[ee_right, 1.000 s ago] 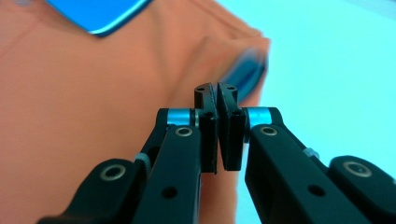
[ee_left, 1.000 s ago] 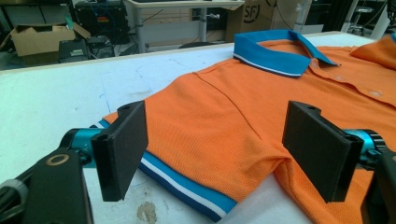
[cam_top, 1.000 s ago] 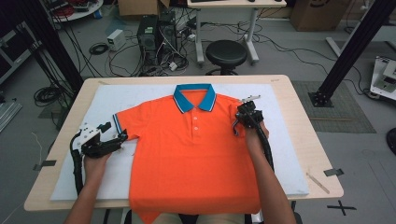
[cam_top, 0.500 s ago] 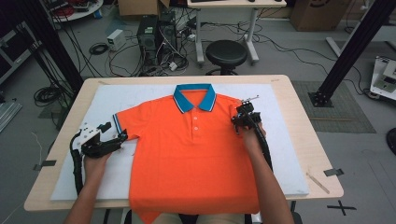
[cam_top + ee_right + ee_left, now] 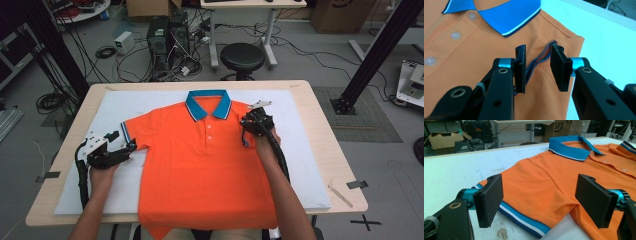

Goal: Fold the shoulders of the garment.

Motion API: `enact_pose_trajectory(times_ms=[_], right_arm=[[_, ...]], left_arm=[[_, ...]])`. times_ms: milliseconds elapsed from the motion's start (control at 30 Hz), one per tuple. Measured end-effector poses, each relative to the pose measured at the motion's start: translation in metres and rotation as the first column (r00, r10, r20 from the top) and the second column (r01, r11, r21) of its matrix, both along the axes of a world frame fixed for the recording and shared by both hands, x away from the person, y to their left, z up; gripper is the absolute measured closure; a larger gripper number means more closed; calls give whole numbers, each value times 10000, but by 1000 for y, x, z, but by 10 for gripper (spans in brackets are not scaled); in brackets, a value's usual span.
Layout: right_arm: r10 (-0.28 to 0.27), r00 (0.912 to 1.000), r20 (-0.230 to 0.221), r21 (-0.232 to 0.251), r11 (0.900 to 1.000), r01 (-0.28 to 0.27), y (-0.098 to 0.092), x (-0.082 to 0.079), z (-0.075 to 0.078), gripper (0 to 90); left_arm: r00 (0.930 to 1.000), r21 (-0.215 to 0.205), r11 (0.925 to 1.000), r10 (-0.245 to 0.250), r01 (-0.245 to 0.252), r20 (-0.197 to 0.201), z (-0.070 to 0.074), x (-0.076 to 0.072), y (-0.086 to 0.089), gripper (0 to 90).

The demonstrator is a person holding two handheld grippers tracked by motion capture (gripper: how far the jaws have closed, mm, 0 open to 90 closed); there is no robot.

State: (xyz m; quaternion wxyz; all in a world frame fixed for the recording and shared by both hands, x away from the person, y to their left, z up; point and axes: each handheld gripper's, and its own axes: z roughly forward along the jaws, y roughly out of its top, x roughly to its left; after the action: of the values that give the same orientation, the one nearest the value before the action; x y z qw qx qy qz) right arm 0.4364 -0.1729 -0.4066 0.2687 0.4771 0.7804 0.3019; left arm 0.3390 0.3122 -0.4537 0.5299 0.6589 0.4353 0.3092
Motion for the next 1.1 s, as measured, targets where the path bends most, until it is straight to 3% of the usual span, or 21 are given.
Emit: enact_pose_trajectory(times_ms=[67, 167, 267, 300, 333, 367, 400, 433, 467, 500, 533, 600, 667, 700, 733, 767, 800, 867, 933, 1000, 1100], right_arm=[[-100, 9981, -615, 344, 9993, 121, -3, 3, -4, 537], [-46, 9897, -1433, 207, 9998, 77, 1, 7, -15, 504], [-240, 9869, -1597, -37, 9997, 237, 5, 9, -21, 579], [-19, 9848, -1735, -83, 10000, 5, 7, 11, -23, 763], [-19, 9848, -1735, -83, 10000, 5, 7, 11, -23, 763], [75, 9855, -1695, -156, 9998, -103, 8, 11, -23, 852], [315, 9883, -1495, -218, 9991, -352, 10, 10, -22, 867], [466, 9904, -1298, -241, 9985, -501, 11, 9, -20, 869], [1123, 9898, -873, 164, 9937, -1113, 12, 6, -15, 848], [1123, 9898, -873, 164, 9937, -1113, 12, 6, -15, 848], [1485, 9863, -722, 1006, 9849, -1410, 12, 4, -12, 615], [1457, 9869, -690, 1293, 9822, -1359, 11, 3, -10, 605], [1031, 9934, -506, 818, 9917, -987, 7, 1, -7, 682], [1031, 9934, -506, 818, 9917, -987, 7, 1, -7, 682], [910, 9942, -569, 712, 9937, -869, 5, 1, -7, 718], [699, 9941, -833, 303, 9973, -676, 1, 0, -11, 759], [699, 9941, -833, 303, 9973, -676, 1, 0, -11, 759], [399, 9917, -1225, -224, 9988, -430, -4, 0, -19, 778], [18, 9930, -1184, -788, 9968, -112, -9, -2, -26, 774], [-728, 9937, -853, -636, 9957, 675, -25, -6, -28, 639], [-1067, 9902, -896, -202, 9942, 1053, -36, -6, -27, 581]], left_arm=[[10000, 6, 10000, -11, 11, -13, 0, 0, 0, 228], [10000, 6, 10000, 7, -7, -45, 0, 0, 0, 228], [10000, 28, 10000, 4, -4, -48, 0, 0, 0, 228], [10000, 27, 10000, 7, -6, -45, 0, 0, 0, 228], [10000, 18, 10000, -5, 5, -49, 0, 0, 0, 228], [10000, 17, 10000, -7, 7, -46, 0, 0, 0, 228], [10000, 5, 10000, -15, 15, -43, 0, 0, 0, 228], [10000, -1, 10000, -13, 13, -47, 0, 1, 0, 228], [10000, -1, 10000, -17, 17, -47, 0, 1, 0, 228], [10000, -2, 10000, -21, 21, -44, 0, 1, 0, 228], [10000, -3, 10000, -23, 23, -42, 0, 0, 0, 228], [10000, 4, 10000, -25, 25, -38, 0, 0, 0, 228], [10000, 8, 10000, -18, 18, -45, 0, 0, 0, 228], [10000, 8, 10000, -18, 18, -45, 0, 0, 0, 228], [10000, 8, 10000, -17, 18, -43, 0, 0, 0, 228], [10000, 2, 10000, -13, 13, -47, 0, 0, 0, 229], [10000, 1, 10000, -11, 11, -50, 0, 0, 0, 229], [10000, -12, 10000, -13, 13, -44, 0, 0, 0, 228], [10000, -18, 10000, -9, 9, -25, 0, 0, 0, 229], [10000, -22, 10000, -17, 16, -27, 0, 0, 0, 228], [10000, -52, 10000, 24, -24, -17, 0, 0, 0, 229]])
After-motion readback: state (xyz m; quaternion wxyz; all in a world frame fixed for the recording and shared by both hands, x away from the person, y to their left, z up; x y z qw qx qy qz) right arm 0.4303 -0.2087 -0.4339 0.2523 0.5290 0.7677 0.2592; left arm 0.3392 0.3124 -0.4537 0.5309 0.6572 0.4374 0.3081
